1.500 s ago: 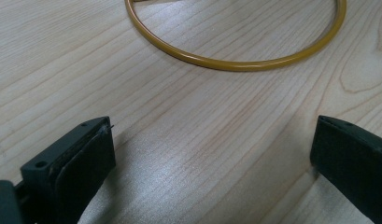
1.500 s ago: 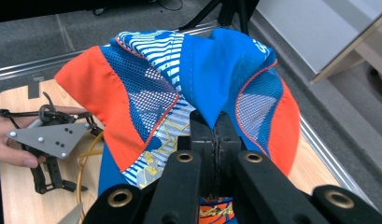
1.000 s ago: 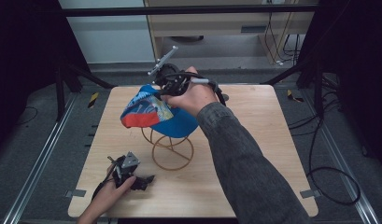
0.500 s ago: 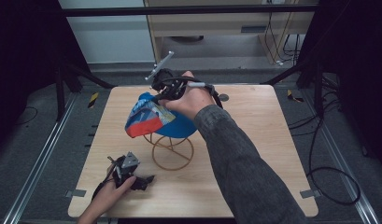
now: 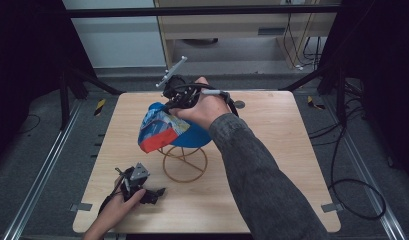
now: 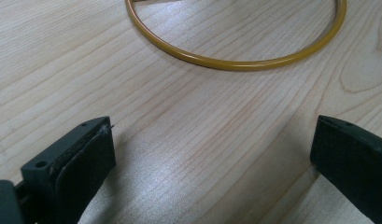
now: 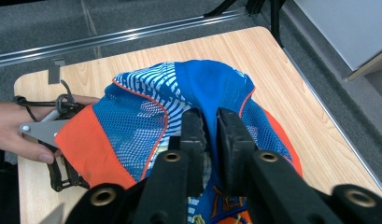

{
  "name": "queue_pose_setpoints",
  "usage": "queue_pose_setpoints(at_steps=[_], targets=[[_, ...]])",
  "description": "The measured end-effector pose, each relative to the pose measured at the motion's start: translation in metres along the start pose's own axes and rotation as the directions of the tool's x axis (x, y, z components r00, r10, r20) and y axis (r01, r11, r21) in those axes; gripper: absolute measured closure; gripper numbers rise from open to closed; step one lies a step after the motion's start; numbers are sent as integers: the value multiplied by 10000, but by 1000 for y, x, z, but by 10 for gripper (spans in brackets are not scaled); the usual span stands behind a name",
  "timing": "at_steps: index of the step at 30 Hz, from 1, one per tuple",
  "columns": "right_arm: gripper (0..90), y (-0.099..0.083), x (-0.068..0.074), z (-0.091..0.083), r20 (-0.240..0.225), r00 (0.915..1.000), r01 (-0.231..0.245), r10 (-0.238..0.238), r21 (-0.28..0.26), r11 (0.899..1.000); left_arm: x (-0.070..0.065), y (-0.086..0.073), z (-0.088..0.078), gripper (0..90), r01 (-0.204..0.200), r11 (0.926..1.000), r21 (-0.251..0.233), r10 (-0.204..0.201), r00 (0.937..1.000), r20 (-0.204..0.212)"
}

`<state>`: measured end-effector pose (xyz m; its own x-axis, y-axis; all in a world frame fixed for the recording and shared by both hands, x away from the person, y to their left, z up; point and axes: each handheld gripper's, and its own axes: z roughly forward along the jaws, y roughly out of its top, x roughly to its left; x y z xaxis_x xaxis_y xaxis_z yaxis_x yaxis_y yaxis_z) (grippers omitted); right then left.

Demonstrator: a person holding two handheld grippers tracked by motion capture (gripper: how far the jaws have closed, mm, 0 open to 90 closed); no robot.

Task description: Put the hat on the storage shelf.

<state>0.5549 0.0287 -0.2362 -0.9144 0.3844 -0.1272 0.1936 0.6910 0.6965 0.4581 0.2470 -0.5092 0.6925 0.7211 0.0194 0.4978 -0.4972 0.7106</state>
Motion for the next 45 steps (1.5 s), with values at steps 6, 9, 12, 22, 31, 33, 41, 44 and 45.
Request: queue_pose_setpoints(at_steps=[6, 9, 12, 22, 31, 33, 41, 44, 45], targets=[[729, -3, 0, -1, 19, 9999, -161, 161, -47, 9999, 0, 0, 0, 0, 2, 10000, -2, -2, 10000, 4], [685, -3, 1, -3, 40, 9998, -215, 215, -112, 9997, 0, 0, 0, 0, -1, 10000, -4, 1, 10000, 2], [657, -3, 2, -5, 48, 9997, -235, 236, -163, 9996, 0, 0, 0, 0, -3, 10000, -3, 3, 10000, 2], [543, -5, 2, -22, 137, 9988, -471, 478, -495, 9977, 0, 0, 0, 0, 2, 10000, -1, -2, 10000, 13], [417, -16, 1, -34, 346, 9957, -833, 858, -673, 9942, 0, 0, 0, 0, 4, 10000, -3, -4, 10000, 5], [402, -17, 2, -36, 324, 9954, -873, 899, -735, 9935, 0, 0, 0, 0, 1, 10000, -2, -1, 10000, 5], [292, -23, 3, -36, 454, 9930, -1041, 1093, -1044, 9891, 0, 0, 0, 0, 8, 10000, -5, -8, 10000, 8], [240, -23, 6, -37, 475, 9927, -1040, 1110, -1304, 9860, 0, 0, 0, 0, 11, 10000, -10, -11, 10000, 0], [206, -23, 7, -37, 549, 9916, -1090, 1174, -1361, 9847, 0, 0, 0, 0, 7, 10000, -8, -7, 10000, 5]])
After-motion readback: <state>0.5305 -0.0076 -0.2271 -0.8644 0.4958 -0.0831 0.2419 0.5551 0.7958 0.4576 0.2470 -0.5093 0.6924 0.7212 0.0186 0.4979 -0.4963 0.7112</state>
